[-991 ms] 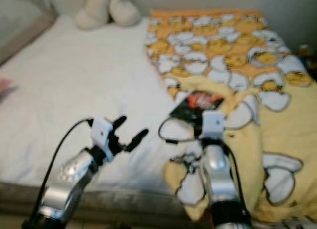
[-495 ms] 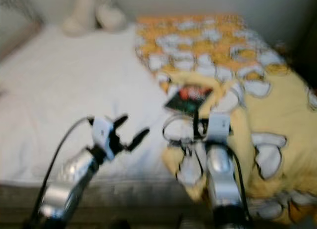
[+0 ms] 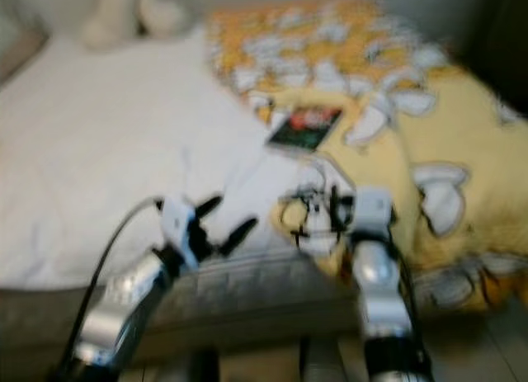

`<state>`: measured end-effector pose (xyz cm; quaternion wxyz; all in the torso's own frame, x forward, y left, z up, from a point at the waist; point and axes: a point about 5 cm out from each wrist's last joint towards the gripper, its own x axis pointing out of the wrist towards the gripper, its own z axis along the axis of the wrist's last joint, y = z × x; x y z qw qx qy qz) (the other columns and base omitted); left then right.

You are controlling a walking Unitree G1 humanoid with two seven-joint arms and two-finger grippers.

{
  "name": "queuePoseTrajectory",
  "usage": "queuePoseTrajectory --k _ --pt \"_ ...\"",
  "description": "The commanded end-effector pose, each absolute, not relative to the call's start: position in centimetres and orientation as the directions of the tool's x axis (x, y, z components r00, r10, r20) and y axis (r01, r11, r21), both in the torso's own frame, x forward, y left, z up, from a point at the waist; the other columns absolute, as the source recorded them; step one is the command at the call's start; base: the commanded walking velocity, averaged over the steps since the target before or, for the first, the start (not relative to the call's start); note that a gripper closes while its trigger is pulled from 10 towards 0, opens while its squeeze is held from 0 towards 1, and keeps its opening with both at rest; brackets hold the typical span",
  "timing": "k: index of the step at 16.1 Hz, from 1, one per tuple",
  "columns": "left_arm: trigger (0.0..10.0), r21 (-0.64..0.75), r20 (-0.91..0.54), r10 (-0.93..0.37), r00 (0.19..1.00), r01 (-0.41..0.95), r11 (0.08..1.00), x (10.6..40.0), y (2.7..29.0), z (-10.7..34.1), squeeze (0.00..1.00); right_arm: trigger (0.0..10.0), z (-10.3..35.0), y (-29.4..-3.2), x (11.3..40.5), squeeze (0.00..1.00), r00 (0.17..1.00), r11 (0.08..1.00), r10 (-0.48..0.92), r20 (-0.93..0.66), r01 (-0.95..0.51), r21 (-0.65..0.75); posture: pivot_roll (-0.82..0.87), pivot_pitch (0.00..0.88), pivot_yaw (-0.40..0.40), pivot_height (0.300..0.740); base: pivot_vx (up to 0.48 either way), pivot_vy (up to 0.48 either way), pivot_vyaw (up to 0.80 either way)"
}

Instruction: Clean up the room

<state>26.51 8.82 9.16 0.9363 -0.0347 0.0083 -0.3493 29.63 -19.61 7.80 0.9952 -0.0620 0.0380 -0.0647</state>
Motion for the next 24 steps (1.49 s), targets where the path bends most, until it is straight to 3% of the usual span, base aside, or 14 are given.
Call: queuePoseTrajectory --k 1,3,4,6,11,21,24 --pt "10.0 -0.025 -0.002 -0.624 0.782 0.624 0.781 26.8 9.8 9.2 0.0 10.0 7.6 -18.7 29.9 1.0 0.99 0.988 -0.115 -0.083 0.105 -0.109 -0.14 0.0 0.114 0.644 0.0 0.0 -0.64" --pt "10.0 -0.152 0.002 -0.416 0.909 0.412 0.899 28.2 11.6 9.0 0.0 10.0 8.2 -18.8 29.9 1.0 0.993 0.984 -0.113 -0.041 0.106 -0.145 -0.14 0.0 0.116 0.644 0.0 0.0 0.0" --pt "10.0 -0.199 -0.023 -0.233 0.972 0.224 0.954 28.8 13.5 8.6 0.0 10.0 8.4 -18.8 29.9 1.0 0.995 0.984 -0.1 -0.022 0.095 -0.151 -0.14 0.0 0.118 0.644 0.0 0.0 0.0" --pt "10.0 -0.171 -0.008 -0.192 0.981 0.188 0.967 28.7 13.6 8.9 0.0 10.0 8.5 -19.0 29.8 1.0 0.994 0.983 -0.111 -0.022 0.106 -0.149 -0.14 0.0 0.112 0.644 0.0 0.0 0.0" --pt "10.0 -0.131 0.027 -0.243 0.97 0.244 0.961 28.3 12.2 9.4 0.0 10.0 9.2 -19.0 29.8 1.0 0.994 0.981 -0.105 0.019 0.107 -0.163 -0.15 0.0 0.105 0.649 0.0 0.0 0.0" --pt "10.0 -0.037 0.081 -0.397 0.914 0.4 0.916 27.6 10.1 10.6 0.0 10.0 10.5 -19.3 29.8 1.0 0.991 0.98 -0.113 0.068 0.123 -0.159 -0.15 0.008 0.103 0.738 0.0 0.0 0.0" --pt "10.0 -0.025 0.072 -0.41 0.909 0.413 0.911 27.6 10.0 10.6 0.0 10.0 10.4 -19.3 29.8 1.0 0.992 0.981 -0.112 0.061 0.12 -0.154 -0.15 0.008 0.103 0.74 0.0 0.0 0.0"
